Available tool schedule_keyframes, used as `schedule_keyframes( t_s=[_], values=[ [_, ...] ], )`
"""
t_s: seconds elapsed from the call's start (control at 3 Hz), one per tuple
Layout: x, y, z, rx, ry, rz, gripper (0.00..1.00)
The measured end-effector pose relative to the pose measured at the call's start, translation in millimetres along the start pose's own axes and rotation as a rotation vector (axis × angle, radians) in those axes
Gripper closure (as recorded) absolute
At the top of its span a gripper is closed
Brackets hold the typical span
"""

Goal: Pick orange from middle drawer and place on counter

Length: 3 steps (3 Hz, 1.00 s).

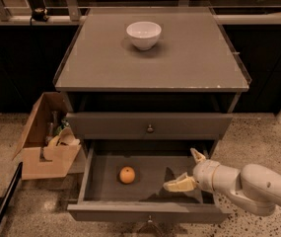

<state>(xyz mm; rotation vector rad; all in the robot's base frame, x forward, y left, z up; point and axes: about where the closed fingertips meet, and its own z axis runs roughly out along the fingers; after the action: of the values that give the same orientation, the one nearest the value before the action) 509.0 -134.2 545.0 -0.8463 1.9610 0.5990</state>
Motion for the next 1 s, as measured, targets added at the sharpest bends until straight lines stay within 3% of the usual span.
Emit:
schedule_keyframes(
  t_s=[0.33,1.0],
  values=[
    [0,0,0,0.000,0.000,0.000,0.00],
    [24,-15,70,-0.030,-0.097,0.060,0.00]
  ],
)
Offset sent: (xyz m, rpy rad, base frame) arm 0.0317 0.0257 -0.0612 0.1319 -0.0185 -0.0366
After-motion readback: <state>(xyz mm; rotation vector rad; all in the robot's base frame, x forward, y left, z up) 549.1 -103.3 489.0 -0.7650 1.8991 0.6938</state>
